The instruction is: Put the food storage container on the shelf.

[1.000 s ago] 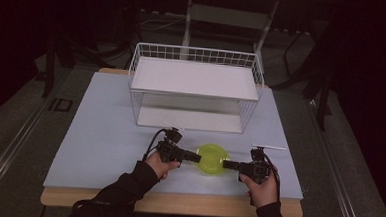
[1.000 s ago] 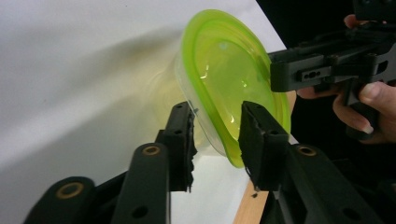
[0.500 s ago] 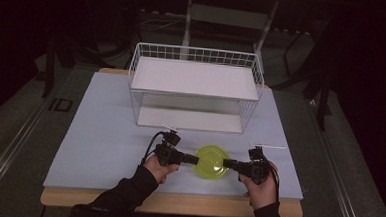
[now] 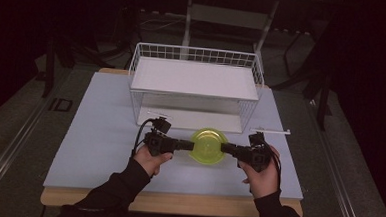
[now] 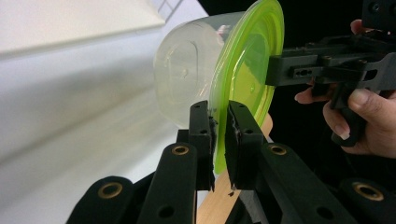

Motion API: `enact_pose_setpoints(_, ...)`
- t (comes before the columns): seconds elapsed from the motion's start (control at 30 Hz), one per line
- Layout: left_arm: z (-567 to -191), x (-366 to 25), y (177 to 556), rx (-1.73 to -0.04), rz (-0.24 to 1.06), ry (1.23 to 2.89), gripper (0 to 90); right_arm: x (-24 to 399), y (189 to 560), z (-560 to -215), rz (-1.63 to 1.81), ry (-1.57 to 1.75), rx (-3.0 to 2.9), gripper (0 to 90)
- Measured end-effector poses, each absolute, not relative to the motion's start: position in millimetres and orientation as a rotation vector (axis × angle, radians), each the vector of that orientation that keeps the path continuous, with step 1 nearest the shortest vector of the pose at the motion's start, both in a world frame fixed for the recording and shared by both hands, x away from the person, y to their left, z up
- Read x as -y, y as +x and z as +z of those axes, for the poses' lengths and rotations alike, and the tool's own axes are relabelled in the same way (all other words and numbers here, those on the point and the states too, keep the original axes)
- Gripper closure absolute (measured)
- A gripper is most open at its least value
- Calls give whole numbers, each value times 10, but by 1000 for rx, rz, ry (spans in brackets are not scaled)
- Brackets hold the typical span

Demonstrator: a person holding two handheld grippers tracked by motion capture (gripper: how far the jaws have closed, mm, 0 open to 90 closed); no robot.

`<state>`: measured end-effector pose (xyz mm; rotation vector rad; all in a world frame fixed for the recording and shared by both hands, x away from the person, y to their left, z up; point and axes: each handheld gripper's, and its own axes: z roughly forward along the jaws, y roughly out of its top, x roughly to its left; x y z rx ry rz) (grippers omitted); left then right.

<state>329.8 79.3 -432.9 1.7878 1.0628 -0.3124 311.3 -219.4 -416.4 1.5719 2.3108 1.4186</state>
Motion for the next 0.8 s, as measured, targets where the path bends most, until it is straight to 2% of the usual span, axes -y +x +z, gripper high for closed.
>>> enact_pose_setpoints(0.27, -4078, -971, 3317, -1051, -270, 1742, 828, 2037, 3200, -3888, 1442, 1497, -2309, 802)
enact_pose_setpoints(0.8, -3389, -1303, 3465, -1042, -154, 1638, 829, 1687, 3508, -3114, 1487, 1387, -2287, 801)
